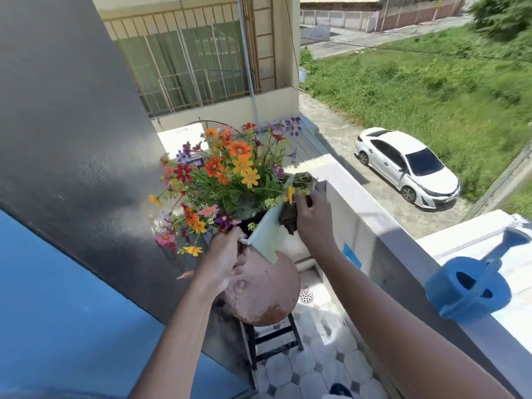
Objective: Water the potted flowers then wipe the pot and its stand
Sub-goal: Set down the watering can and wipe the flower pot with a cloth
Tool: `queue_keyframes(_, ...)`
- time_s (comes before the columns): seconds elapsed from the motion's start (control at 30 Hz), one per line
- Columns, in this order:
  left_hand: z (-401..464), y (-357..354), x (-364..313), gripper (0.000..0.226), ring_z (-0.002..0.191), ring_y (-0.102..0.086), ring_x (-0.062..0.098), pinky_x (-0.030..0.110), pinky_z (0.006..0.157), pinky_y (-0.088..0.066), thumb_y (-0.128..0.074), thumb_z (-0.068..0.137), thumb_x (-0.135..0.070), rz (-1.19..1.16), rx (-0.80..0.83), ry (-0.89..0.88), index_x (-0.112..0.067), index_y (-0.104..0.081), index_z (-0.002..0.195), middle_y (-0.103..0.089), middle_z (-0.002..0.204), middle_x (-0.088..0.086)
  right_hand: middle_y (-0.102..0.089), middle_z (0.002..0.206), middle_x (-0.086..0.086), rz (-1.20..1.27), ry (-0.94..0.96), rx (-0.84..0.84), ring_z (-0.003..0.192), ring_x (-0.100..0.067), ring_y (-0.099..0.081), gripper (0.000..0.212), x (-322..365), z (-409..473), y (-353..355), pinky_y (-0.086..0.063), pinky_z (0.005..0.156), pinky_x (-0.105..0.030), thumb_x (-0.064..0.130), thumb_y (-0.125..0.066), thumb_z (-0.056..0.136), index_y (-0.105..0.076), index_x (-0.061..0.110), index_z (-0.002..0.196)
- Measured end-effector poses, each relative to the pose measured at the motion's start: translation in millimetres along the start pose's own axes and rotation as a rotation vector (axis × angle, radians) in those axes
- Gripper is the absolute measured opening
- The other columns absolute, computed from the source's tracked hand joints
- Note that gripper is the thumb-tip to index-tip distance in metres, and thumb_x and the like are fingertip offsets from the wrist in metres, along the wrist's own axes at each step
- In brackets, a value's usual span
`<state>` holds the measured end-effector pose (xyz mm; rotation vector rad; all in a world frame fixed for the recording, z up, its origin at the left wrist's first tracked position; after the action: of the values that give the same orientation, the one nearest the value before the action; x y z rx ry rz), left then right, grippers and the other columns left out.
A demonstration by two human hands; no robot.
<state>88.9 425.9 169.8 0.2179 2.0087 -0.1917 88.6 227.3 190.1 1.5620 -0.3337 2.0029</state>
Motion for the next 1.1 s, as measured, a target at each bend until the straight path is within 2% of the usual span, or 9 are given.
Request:
queue_keyframes(0.13, 0.8, 16.1, -4.0, 0.018, 0.036, -0.017, 0.010, 0.018, 0.036, -0.012, -0.044, 0.094, -0.012, 0.096, -0.052, -0.030, -0.011, -0.040, 0.076, -0.037, 0.059, 0.009, -0.053, 0.066, 0.001, 0.008, -0.132, 0.236, 0.056, -0.004, -0.052, 0.019, -4.3, 27.8, 16.0, -0.039, 0.054, -0.025, 0.009, -0.053, 0.100, -0.070, 0.009, 0.093)
queue_keyframes(0.23, 0.7, 25.1, -11.9, 0.015, 0.036, -0.019, 0.011, 0.018, 0.035, -0.013, -0.044, 0.092, -0.010, 0.185, -0.068, -0.036, -0.009, -0.040, 0.078, -0.039, 0.058, 0.010, -0.045, 0.071, -0.013, 0.104, -0.313, 0.370, 0.060, -0.022, -0.045, 0.021, -20.3, 39.6, 13.8, -0.034, 0.053, -0.033, 0.013, -0.052, 0.099, -0.064, 0.003, 0.086)
queue_keyframes(0.37, 1.9, 25.9, -18.4, 0.010, 0.037, -0.017, 0.011, 0.016, 0.035, -0.013, -0.041, 0.093, -0.013, 0.263, -0.026, -0.017, -0.009, -0.041, 0.084, -0.038, 0.054, 0.007, -0.046, 0.068, -0.008, 0.018, -0.409, 0.452, 0.053, -0.012, -0.042, 0.021, -11.4, 38.6, 17.4, -0.036, 0.050, -0.025, 0.004, -0.046, 0.092, -0.060, -0.007, 0.104)
queue_keyframes(0.47, 6.2, 27.7, -17.0, 0.011, 0.035, -0.018, 0.010, 0.017, 0.037, -0.012, -0.038, 0.095, -0.016, 0.290, -0.039, -0.004, -0.011, -0.041, 0.086, -0.039, 0.057, 0.008, -0.023, 0.061, -0.016, -0.126, -0.346, 0.499, 0.045, -0.016, -0.026, 0.028, -14.2, 39.3, 14.6, -0.024, 0.039, -0.025, 0.007, -0.066, 0.085, -0.048, -0.012, 0.075)
queue_keyframes(0.6, 18.9, 27.2, -13.6, 0.022, 0.033, -0.021, 0.009, 0.017, 0.038, -0.014, -0.041, 0.099, -0.029, 0.254, -0.077, -0.024, -0.012, -0.054, 0.097, -0.041, 0.056, 0.007, -0.053, 0.059, -0.029, 0.168, -0.401, 0.278, 0.054, -0.032, -0.062, 0.021, -35.3, 46.6, 10.0, -0.044, 0.046, -0.035, 0.000, -0.061, 0.078, -0.050, -0.005, 0.061)
queue_keyframes(0.7, 23.1, 25.2, -19.4, 0.030, 0.032, -0.030, 0.011, 0.019, 0.040, -0.020, -0.045, 0.097, -0.040, 0.164, -0.186, -0.145, -0.021, -0.062, 0.080, -0.047, 0.054, 0.008, -0.033, 0.051, 0.000, 0.220, -0.436, 0.075, 0.048, -0.016, -0.031, 0.041, -16.3, 22.4, 17.6, -0.027, 0.048, -0.025, -0.004, -0.057, 0.078, -0.041, 0.021, 0.050)
queue_keyframes(0.83, 11.7, 30.1, -19.7, 0.048, 0.064, -0.062, 0.036, 0.039, 0.059, -0.046, -0.038, 0.089, -0.033, 0.491, -0.533, -0.317, -0.007, -0.066, 0.061, -0.065, 0.060, 0.014, -0.034, 0.053, 0.001, 0.316, -0.469, -0.053, 0.045, -0.011, -0.026, 0.036, -17.8, 12.5, 11.5, -0.024, 0.046, -0.026, -0.015, -0.053, 0.079, -0.053, 0.014, 0.057)
queue_keyframes(0.93, 8.7, 2.7, -5.0, 0.057, 0.073, -0.063, 0.044, 0.049, 0.068, -0.051, -0.031, 0.078, -0.040, 0.525, -0.432, -0.285, 0.003, -0.065, 0.063, -0.067, 0.068, 0.023, -0.040, 0.049, 0.004, 0.377, -0.456, -0.093, 0.051, -0.013, -0.030, 0.034, -13.9, 12.1, 6.7, -0.027, 0.046, -0.028, -0.012, -0.058, 0.076, -0.058, 0.016, 0.057)
queue_keyframes(1.1, 6.8, -47.3, -1.6, 0.055, 0.030, -0.035, 0.013, 0.026, 0.044, -0.025, -0.043, 0.096, -0.052, 0.192, -0.185, -0.138, -0.010, -0.065, 0.068, -0.054, 0.043, 0.000, -0.052, 0.049, 0.007, 0.379, -0.452, -0.136, 0.054, -0.019, -0.038, 0.023, -10.2, -6.4, -4.4, -0.036, 0.050, -0.032, -0.004, -0.058, 0.068, -0.063, 0.016, 0.058)
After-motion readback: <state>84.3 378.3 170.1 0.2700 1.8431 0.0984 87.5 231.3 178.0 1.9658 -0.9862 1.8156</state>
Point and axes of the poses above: each hand's wrist, its own z-axis towards the middle knuckle, its own y-axis out of the back of the hand, x = y × z, the point moved 6 cm from there along z, towards the middle knuckle
